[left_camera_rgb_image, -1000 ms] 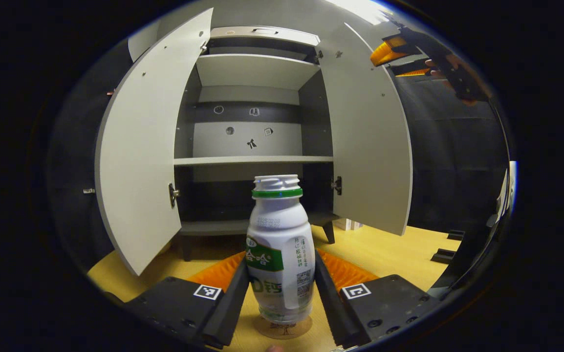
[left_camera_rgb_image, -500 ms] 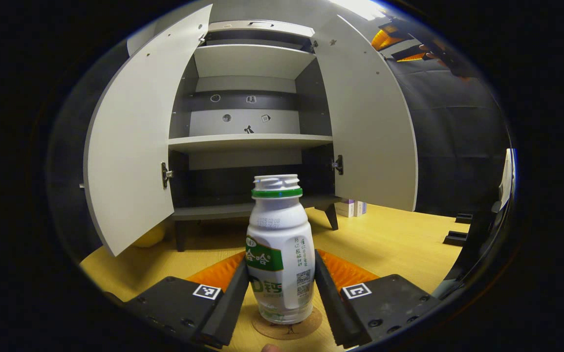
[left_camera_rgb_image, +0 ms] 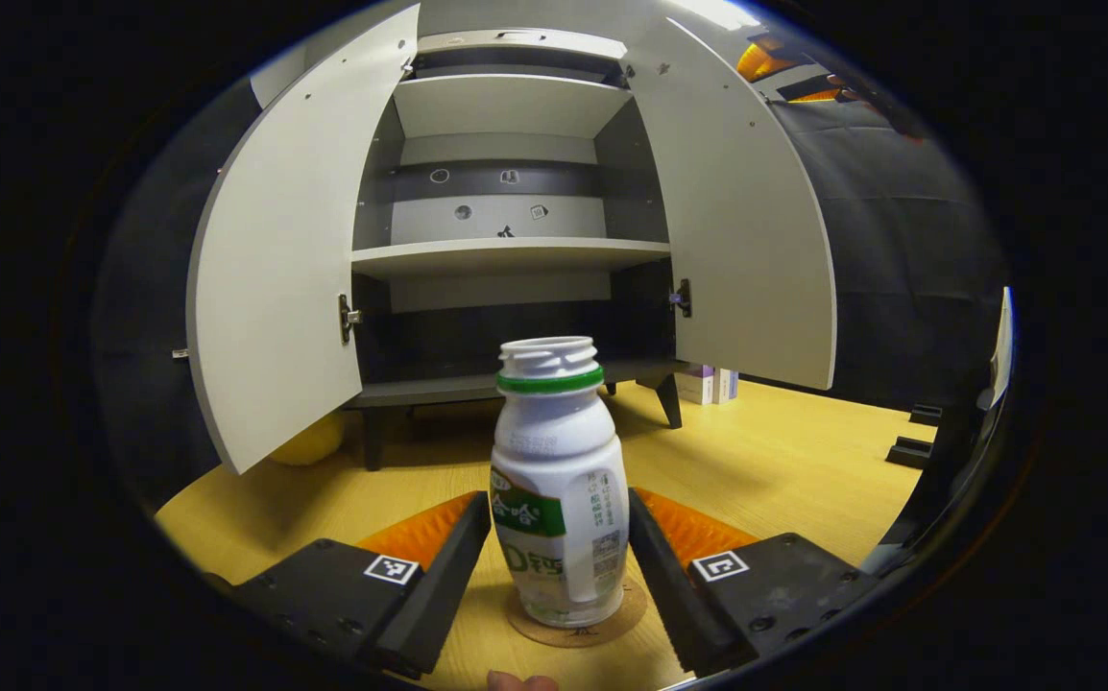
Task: Grasp the bottle in the cabinet with the left hand and place it on the coaster, then close the right door with the right hand and the left door with the left hand.
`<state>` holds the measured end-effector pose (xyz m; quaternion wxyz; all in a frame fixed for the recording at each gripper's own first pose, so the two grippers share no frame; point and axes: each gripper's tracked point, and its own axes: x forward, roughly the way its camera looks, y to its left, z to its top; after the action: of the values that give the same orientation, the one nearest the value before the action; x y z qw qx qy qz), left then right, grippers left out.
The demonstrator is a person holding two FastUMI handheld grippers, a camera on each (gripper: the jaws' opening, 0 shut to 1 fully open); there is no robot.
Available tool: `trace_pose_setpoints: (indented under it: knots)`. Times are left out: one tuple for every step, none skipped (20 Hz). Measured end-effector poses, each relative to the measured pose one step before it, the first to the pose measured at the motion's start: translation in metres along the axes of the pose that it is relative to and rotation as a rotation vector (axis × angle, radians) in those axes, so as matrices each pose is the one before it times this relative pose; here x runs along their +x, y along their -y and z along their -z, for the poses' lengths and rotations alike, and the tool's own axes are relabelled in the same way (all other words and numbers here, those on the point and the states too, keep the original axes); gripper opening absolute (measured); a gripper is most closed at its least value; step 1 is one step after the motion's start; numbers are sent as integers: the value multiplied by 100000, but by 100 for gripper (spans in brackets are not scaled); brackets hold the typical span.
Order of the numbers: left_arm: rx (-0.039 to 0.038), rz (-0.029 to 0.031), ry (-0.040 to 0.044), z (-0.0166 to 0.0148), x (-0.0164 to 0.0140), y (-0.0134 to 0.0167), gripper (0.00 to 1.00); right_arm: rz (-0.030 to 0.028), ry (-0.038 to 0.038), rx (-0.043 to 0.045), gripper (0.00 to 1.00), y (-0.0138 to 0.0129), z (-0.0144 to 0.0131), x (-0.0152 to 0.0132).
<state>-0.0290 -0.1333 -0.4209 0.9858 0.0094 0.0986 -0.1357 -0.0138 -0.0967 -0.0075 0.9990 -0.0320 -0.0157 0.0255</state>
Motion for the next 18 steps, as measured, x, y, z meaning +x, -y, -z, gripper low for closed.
trace_pose_setpoints:
  knots:
    - [481,-541,-820,-28,-266,-92,89,-23,-244,359,97,-24,74,-49]
    - [751,-477,-897,79,-370,-9,89,88,-582,437,97,7,130,-26]
    - [587,-149,-792,-132,-461,-2,90,-471,-554,621,97,-129,187,-34]
    - [-80,231,-939,-24,-592,227,90,-457,-596,575,97,-135,152,-36]
    - [-671,598,-1022,-208,-642,202,90,-73,-446,492,97,-38,152,18]
    - [-915,754,-912,-324,-799,237,90,-55,-255,648,98,-37,14,67]
    - [-686,252,-606,-616,-774,168,90,-143,-34,898,98,-8,9,22]
    - [-629,-619,-77,-973,-901,-136,92,74,344,784,98,54,-98,-12]
    - [-932,-1005,418,-1351,-816,-217,93,112,646,429,98,71,-177,64]
    - [-1076,-1280,849,-1559,-861,-281,93,-535,879,256,98,-20,-197,29]
    - [-995,-1304,1177,-1762,-746,-433,93,-260,725,-111,98,63,-179,-13]
    - [-736,-1674,1236,-1846,-661,-603,93,-221,405,-408,98,84,-55,-13]
    - [-915,-1785,1849,-2050,-606,-745,93,-143,3,-201,98,60,-43,-17]
    - [-1034,-1724,2311,-2214,-504,-943,93,-1174,-618,875,98,-200,10,-103]
    - [-789,-1689,1931,-2059,-340,-1017,93,-1507,-381,1665,97,-252,-59,-156]
    - [-788,-1855,1847,-2043,-178,-1012,93,-384,28,1098,97,-34,-165,15]
    - [-1152,-1787,1353,-2023,-114,-997,93,255,241,266,98,194,-102,-101]
    - [-1654,-2082,1160,-1937,-57,-923,93,844,411,-91,98,332,-143,-90]
